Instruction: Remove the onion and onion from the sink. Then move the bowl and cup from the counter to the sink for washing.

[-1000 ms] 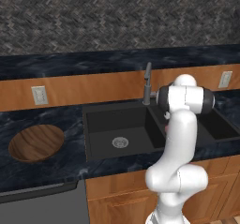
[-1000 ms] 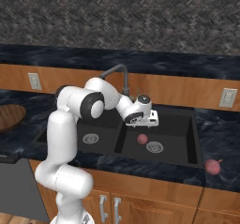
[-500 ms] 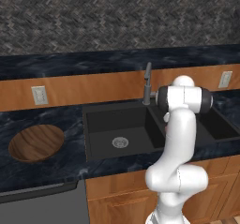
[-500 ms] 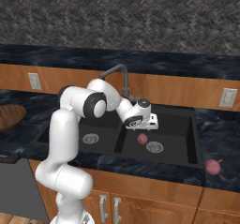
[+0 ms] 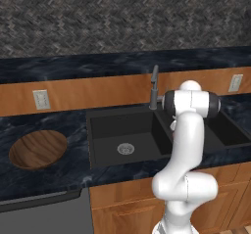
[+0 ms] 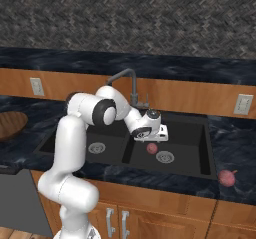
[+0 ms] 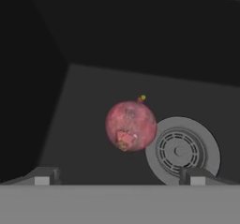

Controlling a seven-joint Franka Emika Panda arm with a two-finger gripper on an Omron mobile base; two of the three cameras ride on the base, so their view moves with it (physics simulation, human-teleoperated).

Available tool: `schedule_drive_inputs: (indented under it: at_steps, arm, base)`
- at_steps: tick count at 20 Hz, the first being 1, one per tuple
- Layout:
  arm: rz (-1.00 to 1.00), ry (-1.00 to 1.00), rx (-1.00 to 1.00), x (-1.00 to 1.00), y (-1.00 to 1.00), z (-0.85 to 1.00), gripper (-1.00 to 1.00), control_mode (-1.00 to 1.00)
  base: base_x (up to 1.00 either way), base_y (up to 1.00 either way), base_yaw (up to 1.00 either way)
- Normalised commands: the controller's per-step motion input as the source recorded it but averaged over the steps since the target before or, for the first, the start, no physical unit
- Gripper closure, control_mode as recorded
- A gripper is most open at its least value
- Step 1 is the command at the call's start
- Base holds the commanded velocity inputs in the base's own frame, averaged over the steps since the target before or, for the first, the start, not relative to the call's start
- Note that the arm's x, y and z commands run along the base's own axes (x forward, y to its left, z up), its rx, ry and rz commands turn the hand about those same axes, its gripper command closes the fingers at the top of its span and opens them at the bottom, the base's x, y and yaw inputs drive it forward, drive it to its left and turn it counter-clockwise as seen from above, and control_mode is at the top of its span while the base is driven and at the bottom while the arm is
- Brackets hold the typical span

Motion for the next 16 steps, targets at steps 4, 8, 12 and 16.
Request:
schedule_drive_inputs:
  at_steps: [4,8,12,16]
  arm:
    - [0.00,0.00,0.00,0.09,0.00,-0.21,-1.00,-1.00]
    - [0.00,0.00,0.00,0.11,0.00,-0.20,-1.00,-1.00]
    - [0.00,0.00,0.00,0.18,0.00,-0.20,-1.00,-1.00]
    - [0.00,0.00,0.00,0.12,0.00,-0.20,-1.00,-1.00]
  base:
    - [0.00,0.00,0.00]
    - [0.00,0.00,0.00]
    - [0.00,0.00,0.00]
    - [0.00,0.00,0.00]
